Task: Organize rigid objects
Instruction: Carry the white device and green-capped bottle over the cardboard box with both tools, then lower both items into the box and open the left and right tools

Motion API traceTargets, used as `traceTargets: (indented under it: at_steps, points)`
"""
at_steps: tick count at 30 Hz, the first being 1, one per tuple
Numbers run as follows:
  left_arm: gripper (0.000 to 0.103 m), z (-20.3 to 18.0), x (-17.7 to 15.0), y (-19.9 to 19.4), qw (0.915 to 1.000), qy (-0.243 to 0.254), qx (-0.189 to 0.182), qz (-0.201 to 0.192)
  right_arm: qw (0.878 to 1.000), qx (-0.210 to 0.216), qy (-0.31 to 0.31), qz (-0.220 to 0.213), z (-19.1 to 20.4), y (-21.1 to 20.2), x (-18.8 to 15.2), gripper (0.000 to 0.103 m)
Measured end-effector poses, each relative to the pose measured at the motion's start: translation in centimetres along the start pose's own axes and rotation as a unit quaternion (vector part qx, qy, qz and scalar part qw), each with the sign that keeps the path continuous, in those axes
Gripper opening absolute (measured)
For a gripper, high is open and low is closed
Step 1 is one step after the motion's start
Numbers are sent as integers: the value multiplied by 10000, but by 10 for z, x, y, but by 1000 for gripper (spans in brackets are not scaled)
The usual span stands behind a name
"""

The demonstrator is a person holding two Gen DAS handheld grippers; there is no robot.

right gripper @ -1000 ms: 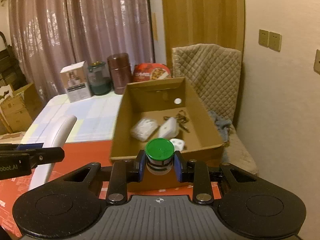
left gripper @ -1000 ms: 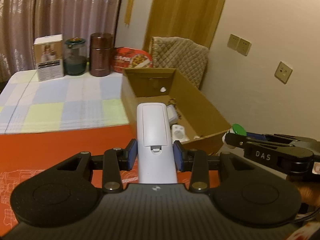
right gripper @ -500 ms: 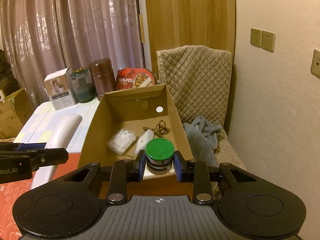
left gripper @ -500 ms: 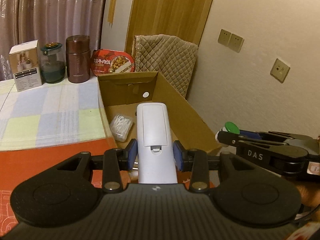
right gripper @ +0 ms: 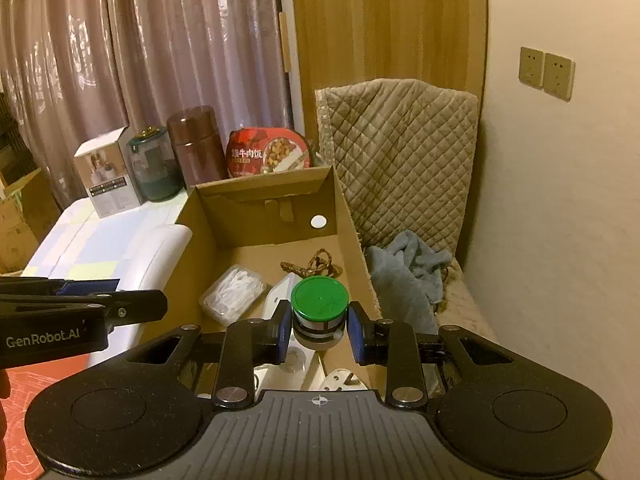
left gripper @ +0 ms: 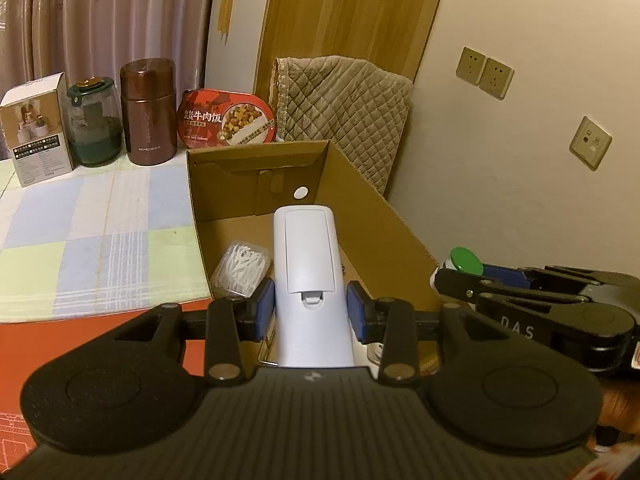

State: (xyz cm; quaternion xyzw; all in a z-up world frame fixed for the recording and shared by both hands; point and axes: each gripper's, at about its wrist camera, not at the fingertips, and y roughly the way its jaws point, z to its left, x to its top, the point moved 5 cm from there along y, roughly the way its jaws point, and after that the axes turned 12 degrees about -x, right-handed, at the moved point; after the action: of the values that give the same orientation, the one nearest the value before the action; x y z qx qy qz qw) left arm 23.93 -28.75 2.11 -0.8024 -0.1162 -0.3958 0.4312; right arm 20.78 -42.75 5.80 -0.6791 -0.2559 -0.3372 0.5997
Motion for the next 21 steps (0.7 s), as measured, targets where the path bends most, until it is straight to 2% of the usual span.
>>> traceTargets:
  at_steps: [21]
  points:
    - [33,20,3,28,9998,-187,56,74,9997,2,-94,220,8,29,-2,26]
